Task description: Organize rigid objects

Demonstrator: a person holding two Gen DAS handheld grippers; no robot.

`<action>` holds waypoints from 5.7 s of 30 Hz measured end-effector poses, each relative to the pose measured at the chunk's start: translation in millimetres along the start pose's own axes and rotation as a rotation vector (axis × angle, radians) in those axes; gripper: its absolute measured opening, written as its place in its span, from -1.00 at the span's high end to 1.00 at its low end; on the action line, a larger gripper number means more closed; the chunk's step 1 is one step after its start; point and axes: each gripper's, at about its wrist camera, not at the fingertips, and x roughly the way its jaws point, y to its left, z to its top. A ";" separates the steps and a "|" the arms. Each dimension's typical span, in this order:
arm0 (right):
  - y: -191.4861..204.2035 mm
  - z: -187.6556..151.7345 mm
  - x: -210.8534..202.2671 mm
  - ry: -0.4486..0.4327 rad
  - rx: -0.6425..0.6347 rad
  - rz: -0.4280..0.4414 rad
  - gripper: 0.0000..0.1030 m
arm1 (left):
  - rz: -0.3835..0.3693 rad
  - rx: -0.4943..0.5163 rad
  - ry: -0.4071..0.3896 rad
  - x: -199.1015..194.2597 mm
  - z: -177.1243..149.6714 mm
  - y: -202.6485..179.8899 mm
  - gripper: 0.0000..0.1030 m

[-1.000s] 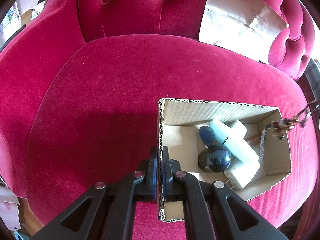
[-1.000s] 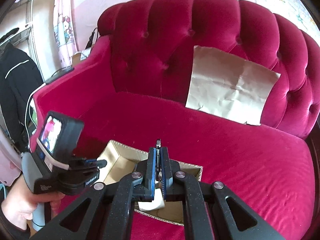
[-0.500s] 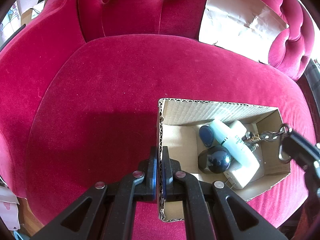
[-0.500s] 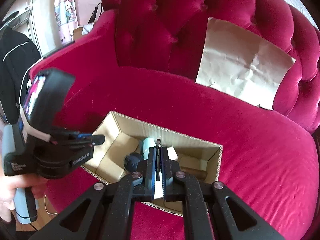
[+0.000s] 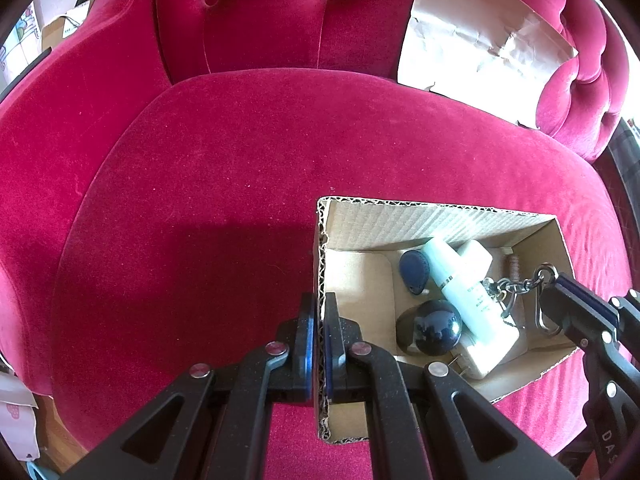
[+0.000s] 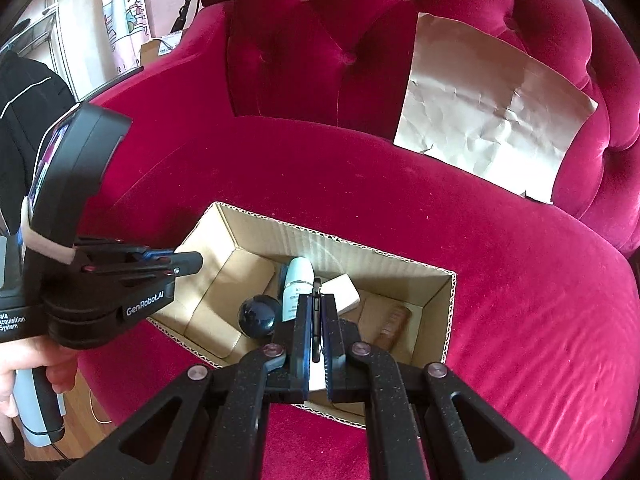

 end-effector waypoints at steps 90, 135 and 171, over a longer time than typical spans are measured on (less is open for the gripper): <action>-20.1 -26.3 -159.3 0.007 0.276 -0.155 -1.00 | 0.075 0.064 -0.126 -151.0 -73.0 -48.7 -1.00; 22.3 -48.0 -261.2 -0.017 0.263 -0.221 -1.00 | 0.044 0.085 -0.196 -243.6 -114.9 -80.5 -1.00; 21.3 -46.1 -269.3 -0.047 0.269 -0.226 -1.00 | 0.031 0.081 -0.218 -251.3 -114.2 -84.6 -1.00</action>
